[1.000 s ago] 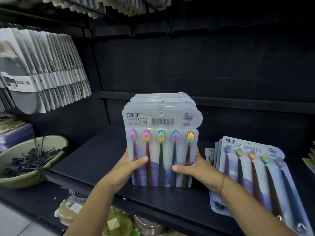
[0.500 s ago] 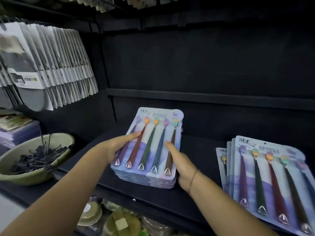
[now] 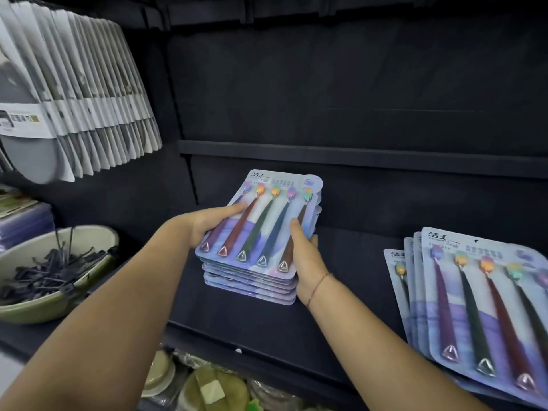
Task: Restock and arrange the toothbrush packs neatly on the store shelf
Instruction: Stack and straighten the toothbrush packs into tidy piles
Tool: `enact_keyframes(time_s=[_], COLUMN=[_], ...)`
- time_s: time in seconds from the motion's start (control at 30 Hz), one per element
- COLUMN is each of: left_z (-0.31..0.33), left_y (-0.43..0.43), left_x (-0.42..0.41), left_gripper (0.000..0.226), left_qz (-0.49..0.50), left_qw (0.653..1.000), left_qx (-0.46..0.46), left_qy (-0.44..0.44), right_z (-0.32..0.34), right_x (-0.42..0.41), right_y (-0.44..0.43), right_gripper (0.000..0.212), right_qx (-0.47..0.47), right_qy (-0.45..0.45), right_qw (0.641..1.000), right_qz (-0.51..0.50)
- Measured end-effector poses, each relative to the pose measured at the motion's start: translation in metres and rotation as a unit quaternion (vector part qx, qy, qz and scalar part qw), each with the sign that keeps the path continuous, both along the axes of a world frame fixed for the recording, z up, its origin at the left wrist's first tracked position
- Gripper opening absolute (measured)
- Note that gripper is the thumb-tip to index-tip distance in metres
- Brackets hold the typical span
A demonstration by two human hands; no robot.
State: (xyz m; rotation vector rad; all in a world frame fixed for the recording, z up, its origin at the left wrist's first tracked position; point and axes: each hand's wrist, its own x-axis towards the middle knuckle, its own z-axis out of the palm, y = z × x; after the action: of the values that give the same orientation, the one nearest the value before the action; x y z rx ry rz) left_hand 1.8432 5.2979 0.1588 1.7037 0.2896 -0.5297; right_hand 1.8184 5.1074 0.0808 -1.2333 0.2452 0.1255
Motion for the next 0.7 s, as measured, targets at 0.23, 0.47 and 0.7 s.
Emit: enact_keyframes(time_s=[0.23,0.47,0.7], left_z=[-0.04,-0.048,-0.048], left_y=[0.026,0.065,0.104], left_x=[-0.045,-0.04,-0.028], left_gripper=[0.085,0.06,0.053], left_qz=[0.015,0.078,0.149], left_qw=[0.988,0.977,0.966], left_qx=[-0.146,-0.168,-0.182], left_qy=[-0.05,-0.106,-0.108], right_z=[-0.011,0.004,0.004], right_x=[0.005,0.008,0.024], right_y=[-0.009,0.049,0.099], right_gripper=[0.128,0.115,0.126], right_qx=[0.061,0.046,0.044], right_qy=[0.001,0.002,-0.001], right_qw=[0.997,0.997,0.998], right_qz=[0.051,0.055,0.048])
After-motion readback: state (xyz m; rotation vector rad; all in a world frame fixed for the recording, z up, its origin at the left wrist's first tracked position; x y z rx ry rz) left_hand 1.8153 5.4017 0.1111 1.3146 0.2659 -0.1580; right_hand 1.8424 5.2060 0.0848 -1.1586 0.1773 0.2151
